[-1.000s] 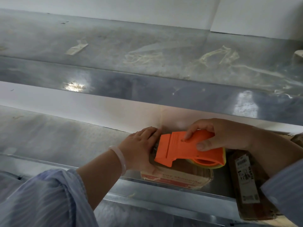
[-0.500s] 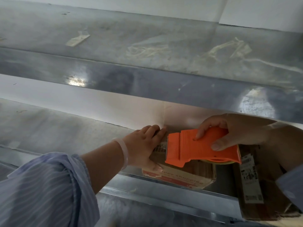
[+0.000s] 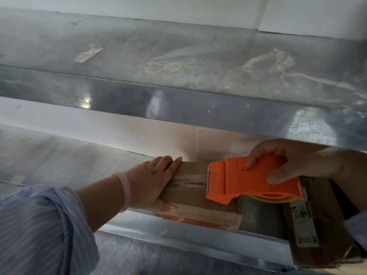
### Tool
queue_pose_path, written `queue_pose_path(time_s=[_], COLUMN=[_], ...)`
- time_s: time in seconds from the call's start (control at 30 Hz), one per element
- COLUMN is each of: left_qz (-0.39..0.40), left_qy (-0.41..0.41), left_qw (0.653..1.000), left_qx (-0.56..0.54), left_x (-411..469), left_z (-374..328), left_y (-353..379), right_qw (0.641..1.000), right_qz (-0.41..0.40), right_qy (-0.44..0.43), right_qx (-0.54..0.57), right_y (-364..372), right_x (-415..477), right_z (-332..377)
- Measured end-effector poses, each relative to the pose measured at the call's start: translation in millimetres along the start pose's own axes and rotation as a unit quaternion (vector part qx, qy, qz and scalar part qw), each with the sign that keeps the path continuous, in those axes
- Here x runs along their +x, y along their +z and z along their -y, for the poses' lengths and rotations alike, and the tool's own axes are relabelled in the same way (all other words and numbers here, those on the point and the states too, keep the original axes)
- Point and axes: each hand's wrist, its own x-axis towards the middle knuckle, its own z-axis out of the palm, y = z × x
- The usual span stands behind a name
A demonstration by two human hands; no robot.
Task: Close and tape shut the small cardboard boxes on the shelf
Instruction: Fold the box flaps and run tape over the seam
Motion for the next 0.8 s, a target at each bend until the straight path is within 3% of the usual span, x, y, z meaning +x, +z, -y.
queue_pose_path(time_s=[0.37, 0.8], left_qz=[0.057, 0.078], left_qy=[0.011, -0.007], left_qw=[0.997, 0.995], left_qx=[0.059, 0.069], left_x=[-25, -24], left_z=[19, 19], left_y=[-5, -5], right_qw=[0.999, 0.997], right_qz=[0.014, 0.049], right_qy=[0.008, -0.012], right_qx=[-0.038, 0.051], right_y=[5, 3], right_x=[2, -6], right_z=[2, -14])
